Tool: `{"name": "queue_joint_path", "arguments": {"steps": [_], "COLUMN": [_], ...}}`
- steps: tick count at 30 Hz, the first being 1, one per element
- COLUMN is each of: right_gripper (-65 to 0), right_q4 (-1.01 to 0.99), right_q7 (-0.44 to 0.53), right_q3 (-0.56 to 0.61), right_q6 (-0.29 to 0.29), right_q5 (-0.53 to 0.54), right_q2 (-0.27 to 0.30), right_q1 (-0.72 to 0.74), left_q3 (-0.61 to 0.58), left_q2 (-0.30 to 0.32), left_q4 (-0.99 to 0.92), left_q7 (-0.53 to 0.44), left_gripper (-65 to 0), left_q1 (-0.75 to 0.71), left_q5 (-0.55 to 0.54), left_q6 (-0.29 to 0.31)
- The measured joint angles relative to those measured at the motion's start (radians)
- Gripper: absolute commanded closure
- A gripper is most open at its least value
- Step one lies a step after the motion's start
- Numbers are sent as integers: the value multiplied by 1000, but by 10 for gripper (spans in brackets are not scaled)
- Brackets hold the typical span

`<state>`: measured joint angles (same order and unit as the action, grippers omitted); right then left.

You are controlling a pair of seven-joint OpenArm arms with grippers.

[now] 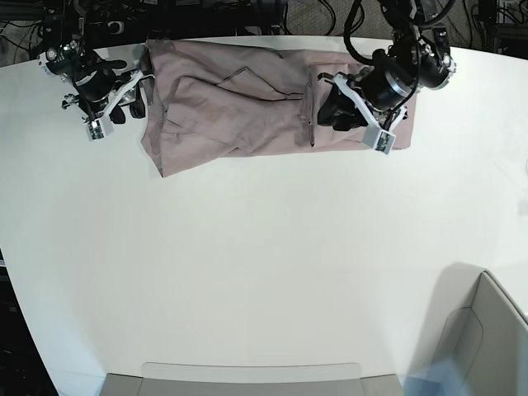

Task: Fold the T-shirt properly
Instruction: 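Release the strip end and lift the left gripper away, then grasp the strip end with the right gripper and lift it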

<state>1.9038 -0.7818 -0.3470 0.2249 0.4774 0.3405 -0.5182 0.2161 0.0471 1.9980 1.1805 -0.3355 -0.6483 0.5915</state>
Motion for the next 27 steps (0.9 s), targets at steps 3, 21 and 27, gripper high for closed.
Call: {"name": "queue_joint_path", "arguments": {"steps": [3, 21, 27], "right_gripper": [-249, -249, -249], "right_q4": [0, -329, -425], "right_q7": [13, -26, -38], "right_q3": [-52, -185, -134], "right_q6": [0, 206, 241], "right_q5": [142, 412, 500], "right_q2": [0, -2, 6], "right_q1": [-11, 39, 82], "left_q3": [54, 139, 139], "left_q2": [0, 3, 3], "left_q4": [0, 0, 0], "left_q7": [0, 15, 15], "left_gripper": [-205, -205, -205], "left_q1": [-2, -31, -31], "left_q5": [-11, -60, -58], "left_q6": [0, 0, 0]}}
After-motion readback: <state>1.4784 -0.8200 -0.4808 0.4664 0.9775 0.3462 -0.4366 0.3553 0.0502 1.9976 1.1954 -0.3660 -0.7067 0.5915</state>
